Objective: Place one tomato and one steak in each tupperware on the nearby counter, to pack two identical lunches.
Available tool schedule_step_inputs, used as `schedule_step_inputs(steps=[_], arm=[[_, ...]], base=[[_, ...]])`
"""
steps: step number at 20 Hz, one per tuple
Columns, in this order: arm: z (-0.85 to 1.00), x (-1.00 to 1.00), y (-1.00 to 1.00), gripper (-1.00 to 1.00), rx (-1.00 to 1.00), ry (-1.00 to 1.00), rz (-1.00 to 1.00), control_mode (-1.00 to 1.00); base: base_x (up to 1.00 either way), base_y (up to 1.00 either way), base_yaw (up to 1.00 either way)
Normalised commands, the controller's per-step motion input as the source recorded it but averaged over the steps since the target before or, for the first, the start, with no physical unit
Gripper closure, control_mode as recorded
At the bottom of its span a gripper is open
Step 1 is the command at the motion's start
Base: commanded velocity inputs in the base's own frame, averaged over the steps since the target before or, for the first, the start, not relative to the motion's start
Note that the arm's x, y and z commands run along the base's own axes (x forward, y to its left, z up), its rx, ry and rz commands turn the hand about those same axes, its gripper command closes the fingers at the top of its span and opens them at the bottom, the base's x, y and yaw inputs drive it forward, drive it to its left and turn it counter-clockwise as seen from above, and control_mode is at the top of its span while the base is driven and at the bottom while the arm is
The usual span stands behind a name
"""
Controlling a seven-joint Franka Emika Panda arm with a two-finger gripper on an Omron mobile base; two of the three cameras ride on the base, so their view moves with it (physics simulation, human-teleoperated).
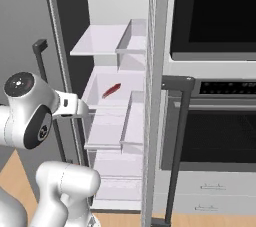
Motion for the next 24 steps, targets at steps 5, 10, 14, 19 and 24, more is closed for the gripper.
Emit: schedule_step_inputs(steps=[5,10,14,19,24], arm=[[0.00,0.00,0.00,-1.00,0.00,0.00,0.00,1.00],[0.00,0.00,0.00,-1.00,0.00,0.00,0.00,1.00],[0.00,0.00,0.00,-1.00,0.00,0.00,0.00,1.00],[0.00,0.00,0.00,-1.00,0.00,0.00,0.00,1.00],[0.00,0.00,0.00,-1.00,0.00,0.00,0.00,1.00]], base=[[0.00,-0.33,0.02],[0.02,-0.21,0.03],[0.11,-0.16,0.07],[0.49,-0.11,0.11],[0.46,-0.13,0.09]])
